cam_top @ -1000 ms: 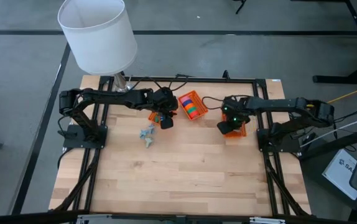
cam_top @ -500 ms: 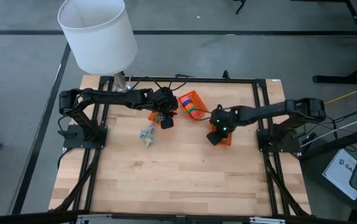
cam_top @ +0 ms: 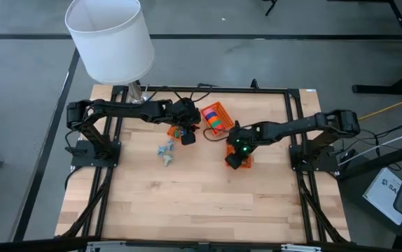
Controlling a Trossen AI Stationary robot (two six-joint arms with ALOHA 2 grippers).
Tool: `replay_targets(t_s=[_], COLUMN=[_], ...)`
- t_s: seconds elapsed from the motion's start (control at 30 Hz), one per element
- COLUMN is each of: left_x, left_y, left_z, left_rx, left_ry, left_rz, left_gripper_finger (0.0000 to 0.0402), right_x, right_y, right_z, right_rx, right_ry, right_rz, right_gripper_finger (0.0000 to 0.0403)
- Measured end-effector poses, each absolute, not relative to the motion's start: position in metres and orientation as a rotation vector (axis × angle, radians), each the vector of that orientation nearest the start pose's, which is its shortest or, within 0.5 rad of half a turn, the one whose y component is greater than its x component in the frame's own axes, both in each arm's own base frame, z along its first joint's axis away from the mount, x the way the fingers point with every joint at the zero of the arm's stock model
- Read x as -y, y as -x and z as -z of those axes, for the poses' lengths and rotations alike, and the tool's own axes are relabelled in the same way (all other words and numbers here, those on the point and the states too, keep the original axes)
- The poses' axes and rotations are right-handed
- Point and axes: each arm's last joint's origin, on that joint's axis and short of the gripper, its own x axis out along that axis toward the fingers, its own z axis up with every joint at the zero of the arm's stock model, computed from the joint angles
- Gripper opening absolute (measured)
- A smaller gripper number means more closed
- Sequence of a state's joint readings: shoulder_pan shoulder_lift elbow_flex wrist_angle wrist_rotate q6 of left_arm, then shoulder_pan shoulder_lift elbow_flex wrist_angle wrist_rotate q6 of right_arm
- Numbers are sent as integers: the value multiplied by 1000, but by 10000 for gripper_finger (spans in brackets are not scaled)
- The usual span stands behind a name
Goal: Pick and place Stapler, Stapler remover, tape
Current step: Move right orange bin to the center of the table, then put the light blue staple remover into the middle orange bin
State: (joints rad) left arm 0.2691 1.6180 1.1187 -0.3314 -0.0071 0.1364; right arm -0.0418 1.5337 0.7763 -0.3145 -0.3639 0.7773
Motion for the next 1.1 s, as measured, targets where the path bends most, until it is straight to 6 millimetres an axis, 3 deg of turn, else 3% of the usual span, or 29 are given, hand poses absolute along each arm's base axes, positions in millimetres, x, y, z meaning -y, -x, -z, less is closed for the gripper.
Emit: replay_targets(t_s=[0.3, 0.63, 0.87, 1.1], left_x=[-91, -91, -89, -88], left_y=[-328, -326, -324, -324], left_z=[-230, -228, -226, -228], left_rx=[-857, -882, -918, -908], left_ry=[-27, -38, -60, -62], left_rz=[-195, -195, -174, -163], left_gripper_finger=[101, 102, 102, 102], right_x=[-17, -29, -29, -31], right_y=[-316, -364, -382, -387], right_z=[-140, -157, -155, -162], right_rx=[-1213, -1178, -1152, -1091], right_ry=[-780, -641, -566, -490], right_rz=[-10, -137, -198, -318], right_gripper_finger=[108, 108, 108, 108])
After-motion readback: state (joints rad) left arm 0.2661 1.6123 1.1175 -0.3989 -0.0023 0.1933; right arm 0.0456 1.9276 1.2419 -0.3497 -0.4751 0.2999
